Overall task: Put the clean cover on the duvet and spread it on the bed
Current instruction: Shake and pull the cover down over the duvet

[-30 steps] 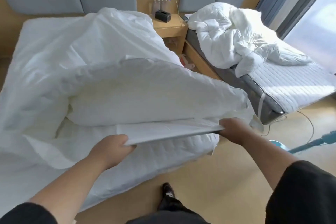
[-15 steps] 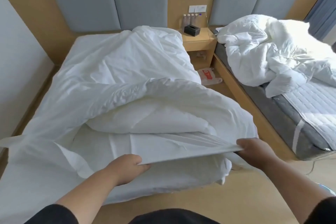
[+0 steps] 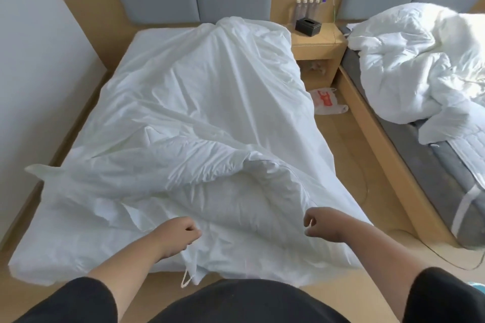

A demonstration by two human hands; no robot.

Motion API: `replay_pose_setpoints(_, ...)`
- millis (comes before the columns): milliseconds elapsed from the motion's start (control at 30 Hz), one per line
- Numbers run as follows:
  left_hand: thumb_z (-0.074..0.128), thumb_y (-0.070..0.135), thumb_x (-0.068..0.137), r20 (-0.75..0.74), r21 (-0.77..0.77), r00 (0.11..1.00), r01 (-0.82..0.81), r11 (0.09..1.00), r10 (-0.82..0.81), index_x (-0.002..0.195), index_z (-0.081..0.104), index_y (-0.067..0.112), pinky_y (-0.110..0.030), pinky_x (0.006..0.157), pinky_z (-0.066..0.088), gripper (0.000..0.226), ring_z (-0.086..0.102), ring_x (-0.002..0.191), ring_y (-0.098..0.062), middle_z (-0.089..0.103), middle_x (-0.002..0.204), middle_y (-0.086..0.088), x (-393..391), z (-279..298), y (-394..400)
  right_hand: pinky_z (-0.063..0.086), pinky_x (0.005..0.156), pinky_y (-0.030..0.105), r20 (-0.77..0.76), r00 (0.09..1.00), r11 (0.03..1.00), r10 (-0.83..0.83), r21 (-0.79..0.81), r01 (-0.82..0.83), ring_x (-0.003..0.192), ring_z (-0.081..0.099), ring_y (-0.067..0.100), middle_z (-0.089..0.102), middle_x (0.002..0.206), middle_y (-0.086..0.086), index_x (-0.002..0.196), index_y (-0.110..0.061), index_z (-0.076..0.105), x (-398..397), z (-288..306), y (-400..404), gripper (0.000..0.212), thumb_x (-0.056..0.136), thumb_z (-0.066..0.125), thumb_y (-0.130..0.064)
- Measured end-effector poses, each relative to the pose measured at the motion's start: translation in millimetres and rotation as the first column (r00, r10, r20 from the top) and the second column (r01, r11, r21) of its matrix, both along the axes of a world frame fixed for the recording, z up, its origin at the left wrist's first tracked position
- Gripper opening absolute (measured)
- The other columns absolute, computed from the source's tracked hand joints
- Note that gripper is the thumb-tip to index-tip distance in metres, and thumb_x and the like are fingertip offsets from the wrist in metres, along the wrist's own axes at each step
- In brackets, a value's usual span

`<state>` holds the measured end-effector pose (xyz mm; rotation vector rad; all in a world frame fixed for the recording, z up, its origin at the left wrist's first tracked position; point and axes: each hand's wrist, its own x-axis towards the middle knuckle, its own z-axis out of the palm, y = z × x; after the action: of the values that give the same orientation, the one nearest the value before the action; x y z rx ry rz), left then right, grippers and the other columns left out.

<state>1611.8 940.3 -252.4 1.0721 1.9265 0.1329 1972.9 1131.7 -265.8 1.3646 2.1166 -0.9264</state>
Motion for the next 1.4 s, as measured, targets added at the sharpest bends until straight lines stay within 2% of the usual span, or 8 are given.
replay_pose_setpoints(400, 0.054, 0.038, 0.095, -0.062, -0.023, 0.989, -0.134, 0.991, 0.132, 0.088, 0.056, 0.024, -0.024, 0.065, 0.042, 0.015, 0.055, 0.075, -0.011, 0.063, 0.089, 0.004, -156.3, -57.7, -21.2, 0.045, 0.09, 0.025, -0.033, 0.982, 0.973, 0.185, 0.146, -0.178, 0.107, 0.056, 0.011, 0.055, 0.118, -0.012, 0.133, -0.03, 0.053, -220.2, -20.5, 33.4, 0.048, 0.087, 0.065, -0.034)
replay_pose_setpoints(667, 0.052, 0.024, 0.094, -0.151, 0.005, 0.979, -0.139, 0.99, 0.139, 0.097, 0.05, 0.025, -0.025, 0.067, 0.041, 0.004, 0.05, 0.078, -0.01, 0.052, 0.095, 0.009, -360.5, -116.7, -28.5, 0.014, 0.123, 0.048, 0.135, 0.908, 0.837, 0.397, 0.353, -0.418, 0.154, 0.011, 0.025, 0.001, 0.166, -0.001, 0.158, -0.037, -0.008, -472.9, -68.6, 16.9, 0.107, 0.084, 0.067, -0.057)
replay_pose_setpoints(833, 0.052, 0.013, 0.091, -0.215, 0.062, 0.968, -0.12, 0.991, 0.13, 0.11, 0.055, 0.017, -0.031, 0.077, 0.042, 0.02, 0.055, 0.099, -0.022, 0.055, 0.108, -0.001, -485.7, -139.6, -22.8, -0.014, 0.119, 0.058, 0.309, 0.839, 0.79, 0.447, 0.303, -0.533, 0.155, -0.018, 0.027, -0.027, 0.165, 0.006, 0.137, -0.034, -0.051, -568.0, -103.8, 5.6, 0.128, 0.085, 0.06, -0.069)
replay_pose_setpoints(1000, 0.056, 0.006, 0.083, -0.418, 0.109, 0.898, -0.102, 0.989, 0.139, 0.136, 0.049, 0.013, -0.042, 0.094, 0.045, 0.054, 0.049, 0.122, -0.032, 0.051, 0.137, -0.008, -607.2, -169.1, -12.1, 0.019, 0.121, 0.05, 0.331, 0.831, 0.785, 0.448, 0.299, -0.542, 0.135, 0.047, 0.025, 0.051, 0.144, 0.002, 0.157, -0.028, 0.008, -603.6, -126.8, 25.7, 0.082, 0.092, 0.054, -0.047)
replay_pose_setpoints(1067, 0.055, 0.004, 0.08, -0.493, 0.031, 0.87, 0.013, 0.999, 0.004, 0.148, 0.035, 0.015, -0.045, 0.105, 0.039, 0.071, 0.038, 0.136, -0.032, 0.038, 0.152, -0.009, -639.9, -183.0, -4.9, 0.043, 0.103, 0.04, 0.271, 0.854, 0.858, 0.443, 0.149, -0.492, 0.118, 0.059, 0.026, 0.063, 0.129, 0.0, 0.148, -0.032, 0.028, -608.7, -127.3, 26.6, 0.06, 0.092, 0.049, -0.034)
replay_pose_setpoints(1200, 0.057, 0.017, 0.088, -0.493, -0.271, 0.789, 0.261, 0.927, -0.366, 0.159, 0.008, 0.025, -0.051, 0.121, 0.01, 0.086, 0.004, 0.155, -0.025, 0.013, 0.167, 0.004, -655.9, -219.3, 9.1, 0.042, 0.081, 0.031, 0.257, 0.847, 0.884, 0.465, -0.178, -0.432, 0.109, 0.059, 0.023, 0.065, 0.117, -0.006, 0.125, -0.033, 0.056, -612.8, -120.6, 6.7, 0.037, 0.091, 0.046, -0.026)
replay_pose_setpoints(1333, 0.049, 0.019, 0.091, -0.433, -0.345, 0.71, 0.439, 0.83, -0.555, 0.111, 0.059, 0.032, -0.062, 0.117, -0.008, 0.026, 0.052, 0.126, -0.021, 0.066, 0.111, 0.009, -638.5, -243.6, -1.0, 0.046, 0.089, 0.025, 0.221, 0.919, 0.876, 0.328, -0.436, -0.208, 0.11, 0.061, 0.012, 0.068, 0.114, -0.014, 0.113, -0.033, 0.073, -623.2, -100.6, -15.2, 0.048, 0.078, 0.048, -0.011)
replay_pose_setpoints(1400, 0.043, 0.019, 0.094, -0.405, -0.283, 0.74, 0.458, 0.843, -0.537, 0.087, 0.052, 0.031, -0.053, 0.121, 0.008, 0.016, 0.064, 0.1, -0.018, 0.069, 0.092, 0.009, -634.9, -244.4, -20.5, 0.053, 0.082, 0.026, 0.233, 0.939, 0.861, 0.255, -0.496, -0.111, 0.098, 0.066, 0.011, 0.071, 0.101, -0.014, 0.101, -0.033, 0.075, -629.3, -88.0, -16.5, 0.051, 0.068, 0.046, -0.009)
